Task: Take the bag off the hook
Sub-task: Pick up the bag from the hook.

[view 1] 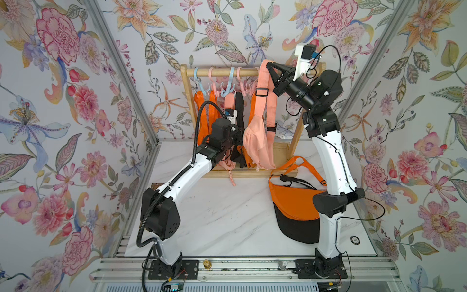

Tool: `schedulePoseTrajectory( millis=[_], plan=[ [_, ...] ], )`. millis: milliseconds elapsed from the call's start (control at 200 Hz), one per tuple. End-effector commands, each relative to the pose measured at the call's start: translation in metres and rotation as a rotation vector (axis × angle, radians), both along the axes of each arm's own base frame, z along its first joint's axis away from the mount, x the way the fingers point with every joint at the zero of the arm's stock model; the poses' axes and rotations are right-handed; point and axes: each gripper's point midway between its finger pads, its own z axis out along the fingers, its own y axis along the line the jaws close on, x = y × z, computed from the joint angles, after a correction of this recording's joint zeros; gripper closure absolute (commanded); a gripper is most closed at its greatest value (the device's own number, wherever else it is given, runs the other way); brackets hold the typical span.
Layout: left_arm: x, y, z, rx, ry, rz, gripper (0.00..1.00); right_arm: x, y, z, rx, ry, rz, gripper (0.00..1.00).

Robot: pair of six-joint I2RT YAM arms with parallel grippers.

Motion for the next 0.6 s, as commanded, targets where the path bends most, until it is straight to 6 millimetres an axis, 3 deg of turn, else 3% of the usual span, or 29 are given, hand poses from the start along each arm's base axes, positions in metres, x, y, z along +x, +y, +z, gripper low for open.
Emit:
schedulePoseTrajectory(
  millis=[0, 95, 125, 195, 250, 425, 440, 475, 596],
  plan=[
    [-0.011, 0.005, 0.030, -0.030, -0.056, 0.008, 0.76, -0.034, -0.006, 0.032, 0.044, -0.066, 0.033, 1.00],
    [-0.014, 0.006, 0.041, -0.028, -0.074, 0.005, 0.64, -0.047, 0.001, 0.028, -0.001, -0.068, 0.010, 1.00],
    [-0.015, 0.007, 0.044, -0.028, -0.081, 0.003, 0.52, -0.054, 0.003, 0.028, -0.022, -0.078, 0.000, 1.00],
    [-0.019, 0.012, 0.053, -0.027, -0.094, 0.015, 0.13, -0.066, 0.008, 0.027, -0.068, -0.090, -0.051, 1.00],
    [-0.024, 0.017, 0.058, -0.022, -0.103, 0.027, 0.02, -0.078, 0.010, 0.027, -0.097, -0.107, -0.085, 1.00],
    [-0.045, 0.038, 0.070, 0.003, -0.140, 0.058, 0.01, -0.111, 0.014, 0.027, -0.181, -0.183, -0.223, 1.00],
    [-0.054, 0.044, 0.082, -0.008, -0.161, 0.063, 0.00, -0.112, 0.012, 0.027, -0.188, -0.187, -0.241, 1.00],
    [-0.060, 0.051, 0.086, -0.001, -0.171, 0.074, 0.01, -0.125, 0.022, 0.027, -0.199, -0.202, -0.238, 1.00],
    [-0.080, 0.068, 0.088, 0.041, -0.171, 0.096, 0.00, -0.141, 0.029, 0.024, -0.240, -0.210, -0.274, 1.00]
  ],
)
